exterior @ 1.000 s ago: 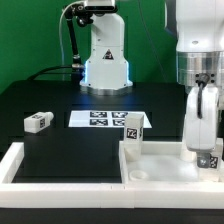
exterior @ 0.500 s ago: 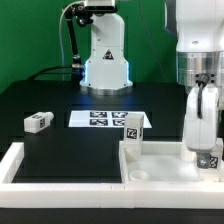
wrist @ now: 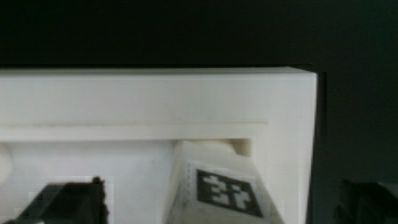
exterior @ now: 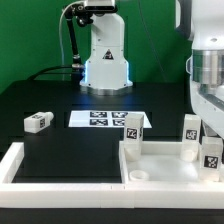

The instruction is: Assemble square table

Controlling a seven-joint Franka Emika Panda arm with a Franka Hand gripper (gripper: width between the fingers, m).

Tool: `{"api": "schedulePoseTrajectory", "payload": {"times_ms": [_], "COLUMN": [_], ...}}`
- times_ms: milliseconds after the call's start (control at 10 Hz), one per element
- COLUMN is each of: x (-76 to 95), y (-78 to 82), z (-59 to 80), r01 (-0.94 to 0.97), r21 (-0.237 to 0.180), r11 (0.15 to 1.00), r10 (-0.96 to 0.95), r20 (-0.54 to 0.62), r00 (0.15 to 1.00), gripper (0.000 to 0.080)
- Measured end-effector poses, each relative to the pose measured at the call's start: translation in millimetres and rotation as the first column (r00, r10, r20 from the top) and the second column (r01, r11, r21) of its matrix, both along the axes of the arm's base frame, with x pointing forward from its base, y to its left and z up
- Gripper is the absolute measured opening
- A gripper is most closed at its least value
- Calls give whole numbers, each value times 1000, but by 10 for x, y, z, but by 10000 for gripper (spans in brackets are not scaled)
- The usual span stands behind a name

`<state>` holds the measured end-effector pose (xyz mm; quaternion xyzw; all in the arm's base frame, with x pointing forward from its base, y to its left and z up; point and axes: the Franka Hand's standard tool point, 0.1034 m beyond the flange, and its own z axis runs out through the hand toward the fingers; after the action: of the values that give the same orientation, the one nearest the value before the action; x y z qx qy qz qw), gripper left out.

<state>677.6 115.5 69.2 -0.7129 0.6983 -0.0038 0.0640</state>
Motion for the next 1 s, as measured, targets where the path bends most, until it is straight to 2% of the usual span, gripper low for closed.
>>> {"api": "schedulePoseTrajectory", "payload": {"times_ms": [300,400,500,900,1000], "x": [-2,-15,-20,-26,-26], "y": [-28,-84,-80,-101,-106], "z": [-4,-12,-25,-34,-35], "r01": [-245,-462,-657,-842,-847], "r21": [-34,-85,-122,-141,-141], "r11": [969,883,744,520,512], "r10": [246,463,659,846,851], "r20": [12,-8,-26,-49,-49], "r00": [969,886,752,531,522], "gripper": [649,649,649,649,649]}}
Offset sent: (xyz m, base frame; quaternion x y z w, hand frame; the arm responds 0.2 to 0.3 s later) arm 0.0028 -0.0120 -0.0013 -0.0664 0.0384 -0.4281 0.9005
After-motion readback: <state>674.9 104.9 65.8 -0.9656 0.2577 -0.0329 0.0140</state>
